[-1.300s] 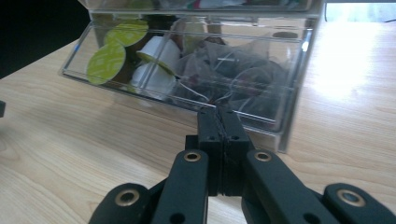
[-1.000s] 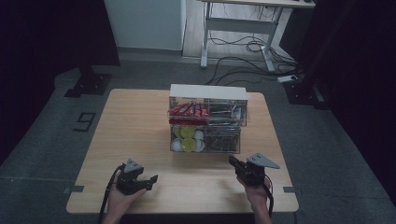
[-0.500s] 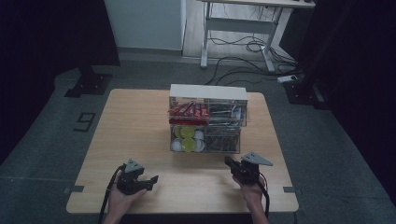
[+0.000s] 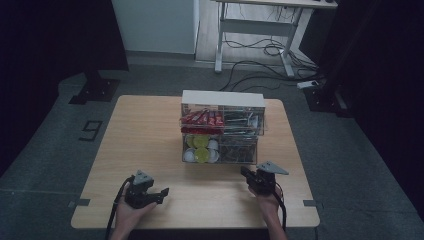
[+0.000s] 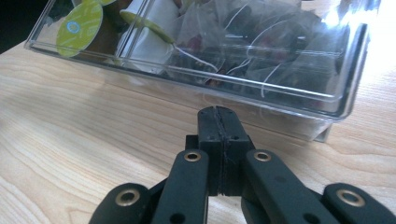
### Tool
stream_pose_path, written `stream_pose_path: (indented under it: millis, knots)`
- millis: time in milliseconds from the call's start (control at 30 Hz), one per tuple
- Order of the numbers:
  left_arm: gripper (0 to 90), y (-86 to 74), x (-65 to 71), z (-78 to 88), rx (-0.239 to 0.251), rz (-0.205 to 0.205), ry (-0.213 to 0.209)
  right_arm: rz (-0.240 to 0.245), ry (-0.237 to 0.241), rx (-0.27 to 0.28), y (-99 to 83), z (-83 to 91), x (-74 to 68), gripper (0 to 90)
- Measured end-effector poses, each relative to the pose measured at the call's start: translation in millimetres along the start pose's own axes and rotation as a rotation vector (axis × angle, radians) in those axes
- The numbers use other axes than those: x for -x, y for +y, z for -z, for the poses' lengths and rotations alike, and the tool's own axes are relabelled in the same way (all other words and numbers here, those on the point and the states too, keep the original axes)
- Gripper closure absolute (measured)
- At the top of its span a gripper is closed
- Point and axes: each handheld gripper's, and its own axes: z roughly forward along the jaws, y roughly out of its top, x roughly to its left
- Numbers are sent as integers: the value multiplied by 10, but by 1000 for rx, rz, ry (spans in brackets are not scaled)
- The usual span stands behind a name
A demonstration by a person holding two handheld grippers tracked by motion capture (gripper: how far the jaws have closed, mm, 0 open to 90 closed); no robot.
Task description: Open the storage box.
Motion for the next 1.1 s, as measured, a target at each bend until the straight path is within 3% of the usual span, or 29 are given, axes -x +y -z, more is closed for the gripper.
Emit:
stream_pose_path:
  millis: [500, 733, 1100]
  knots:
    - [289, -8, -6, -25, -12, -5, 2, -25, -18, 26, 24, 74, 102, 891]
    - [288, -5, -5, -22, -11, 3, -20, -23, -23, 28, 25, 80, 108, 891]
    - [288, -1, -4, -12, -13, -1, -12, -23, -26, 25, 34, 85, 96, 891]
